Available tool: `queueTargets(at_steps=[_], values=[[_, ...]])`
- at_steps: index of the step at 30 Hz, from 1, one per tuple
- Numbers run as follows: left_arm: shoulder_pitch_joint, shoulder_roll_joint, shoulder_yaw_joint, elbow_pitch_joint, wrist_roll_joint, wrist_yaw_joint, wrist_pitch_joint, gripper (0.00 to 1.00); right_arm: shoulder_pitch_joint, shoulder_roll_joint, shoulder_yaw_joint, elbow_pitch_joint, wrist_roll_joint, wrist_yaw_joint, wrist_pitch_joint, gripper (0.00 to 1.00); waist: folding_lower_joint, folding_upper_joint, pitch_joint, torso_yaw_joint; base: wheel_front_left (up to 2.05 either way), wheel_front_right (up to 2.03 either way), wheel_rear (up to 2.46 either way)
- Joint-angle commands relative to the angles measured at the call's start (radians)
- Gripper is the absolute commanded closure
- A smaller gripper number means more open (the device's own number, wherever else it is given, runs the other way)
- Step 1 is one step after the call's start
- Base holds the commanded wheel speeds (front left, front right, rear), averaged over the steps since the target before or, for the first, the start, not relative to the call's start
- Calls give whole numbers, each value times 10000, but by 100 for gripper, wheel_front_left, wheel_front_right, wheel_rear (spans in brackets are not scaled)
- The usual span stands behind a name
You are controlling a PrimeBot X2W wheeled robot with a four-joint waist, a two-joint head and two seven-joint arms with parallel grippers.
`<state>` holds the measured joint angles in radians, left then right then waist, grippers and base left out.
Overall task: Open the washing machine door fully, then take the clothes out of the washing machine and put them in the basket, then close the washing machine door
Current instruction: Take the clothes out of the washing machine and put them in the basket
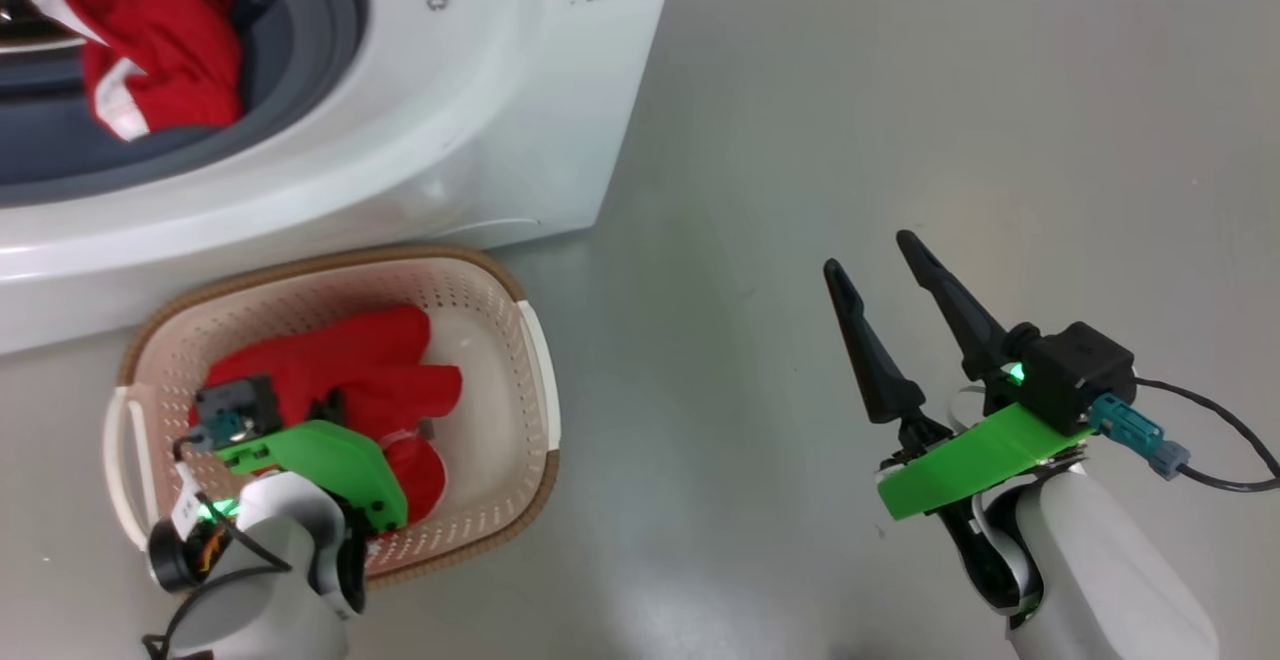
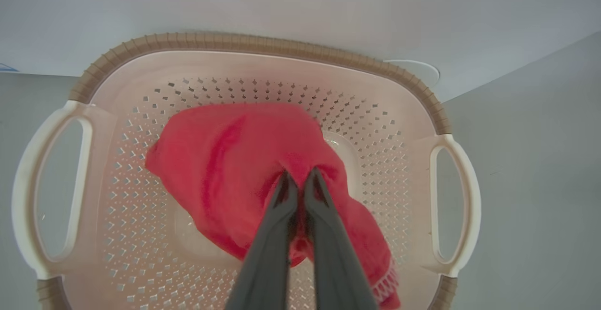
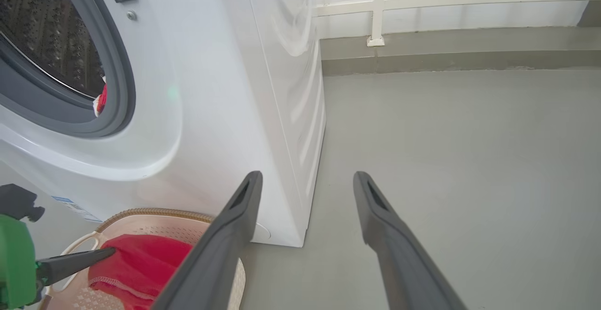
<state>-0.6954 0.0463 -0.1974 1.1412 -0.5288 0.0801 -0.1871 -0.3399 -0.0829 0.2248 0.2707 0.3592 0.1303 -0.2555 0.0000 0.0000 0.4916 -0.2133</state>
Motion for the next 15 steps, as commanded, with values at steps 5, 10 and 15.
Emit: queueTargets(at_steps=[5,10,15], values=[[-416,374,160,777,13,54,46,100,-174,-23,363,-189,172,4,-63,0,0,0,508,-345,0,0,0],[-563,439,-97,1116,202,28,-25,57,-245,-39,345,-185,214,4,-63,0,0,0,663,-453,0,0,0],[-587,433,-303,1291,320,15,-210,0,-298,-16,353,-111,212,4,-63,0,0,0,642,-447,0,0,0]])
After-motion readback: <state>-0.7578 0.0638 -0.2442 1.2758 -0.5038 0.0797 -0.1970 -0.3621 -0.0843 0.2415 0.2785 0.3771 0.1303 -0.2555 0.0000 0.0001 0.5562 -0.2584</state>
